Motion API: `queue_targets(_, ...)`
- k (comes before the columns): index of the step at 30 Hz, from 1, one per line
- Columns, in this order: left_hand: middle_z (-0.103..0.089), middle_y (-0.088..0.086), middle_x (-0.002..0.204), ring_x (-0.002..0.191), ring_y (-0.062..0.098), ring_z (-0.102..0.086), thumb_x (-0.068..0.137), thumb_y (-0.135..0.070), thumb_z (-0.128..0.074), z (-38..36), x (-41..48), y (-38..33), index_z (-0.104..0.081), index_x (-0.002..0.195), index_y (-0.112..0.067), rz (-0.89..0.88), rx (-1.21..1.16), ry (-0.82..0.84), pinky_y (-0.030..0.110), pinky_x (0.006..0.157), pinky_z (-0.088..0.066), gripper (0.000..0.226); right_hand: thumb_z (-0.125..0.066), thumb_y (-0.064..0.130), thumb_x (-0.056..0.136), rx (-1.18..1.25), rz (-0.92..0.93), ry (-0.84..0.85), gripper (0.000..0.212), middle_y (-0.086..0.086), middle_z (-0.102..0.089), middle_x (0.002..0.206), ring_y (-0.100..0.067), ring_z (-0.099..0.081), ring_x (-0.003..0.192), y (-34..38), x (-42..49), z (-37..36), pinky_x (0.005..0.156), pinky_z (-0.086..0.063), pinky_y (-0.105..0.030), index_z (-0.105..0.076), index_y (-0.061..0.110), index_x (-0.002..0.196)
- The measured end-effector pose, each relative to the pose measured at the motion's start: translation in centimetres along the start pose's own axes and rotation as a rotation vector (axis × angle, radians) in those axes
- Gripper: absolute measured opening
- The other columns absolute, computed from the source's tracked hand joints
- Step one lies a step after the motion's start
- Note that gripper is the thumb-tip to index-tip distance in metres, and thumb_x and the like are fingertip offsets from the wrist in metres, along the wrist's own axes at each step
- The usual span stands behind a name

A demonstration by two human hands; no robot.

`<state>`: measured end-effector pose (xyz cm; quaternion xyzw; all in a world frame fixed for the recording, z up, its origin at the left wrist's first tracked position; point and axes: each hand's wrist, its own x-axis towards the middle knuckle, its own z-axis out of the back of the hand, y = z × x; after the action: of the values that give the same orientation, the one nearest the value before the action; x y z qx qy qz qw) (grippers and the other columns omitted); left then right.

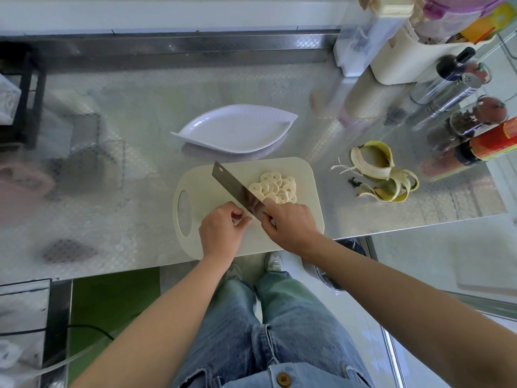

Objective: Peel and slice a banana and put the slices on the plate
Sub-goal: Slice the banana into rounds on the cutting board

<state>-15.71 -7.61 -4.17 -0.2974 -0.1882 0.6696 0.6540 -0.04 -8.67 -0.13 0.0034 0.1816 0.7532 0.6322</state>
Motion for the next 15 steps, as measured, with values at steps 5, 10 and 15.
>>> queue_targets(5, -0.071, -0.004, 0.079, 0.071, 0.016, -0.065, 0.077, -0.04, -0.077, -0.17, 0.14, 0.1, -0.068, 0.082, -0.018, 0.013, 0.017, -0.01, 0.026, 0.059, -0.043, 0.024, -0.042, 0.025, 0.093, -0.011, 0.025, -0.021, 0.017, 0.002, -0.033, 0.052, -0.027, -0.034, 0.046, 0.32, -0.19, 1.2, 0.048, -0.02, -0.027, -0.034, 0.018, 0.079)
queue_targets(10, -0.071, -0.005, 0.079, 0.07, 0.015, -0.065, 0.077, -0.04, -0.077, -0.14, 0.26, 0.13, -0.069, 0.081, -0.02, 0.014, 0.018, 0.008, 0.028, 0.06, -0.048, 0.022, -0.038, 0.026, 0.094, -0.03, 0.027, 0.017, 0.014, 0.004, -0.03, 0.053, -0.017, -0.027, 0.043, 0.36, -0.29, 1.14, 0.046, -0.014, -0.027, -0.034, 0.018, 0.083)
queue_targets(15, -0.072, -0.004, 0.08, 0.073, 0.017, -0.065, 0.078, -0.036, -0.076, -0.06, 0.22, 0.01, -0.069, 0.081, -0.019, 0.033, 0.002, 0.017, 0.031, 0.064, -0.05, 0.019, -0.037, 0.026, 0.094, -0.052, 0.025, 0.034, 0.013, -0.001, -0.041, 0.06, -0.027, -0.039, 0.052, 0.18, 0.04, 0.34, 0.052, -0.023, -0.029, -0.039, 0.016, 0.086)
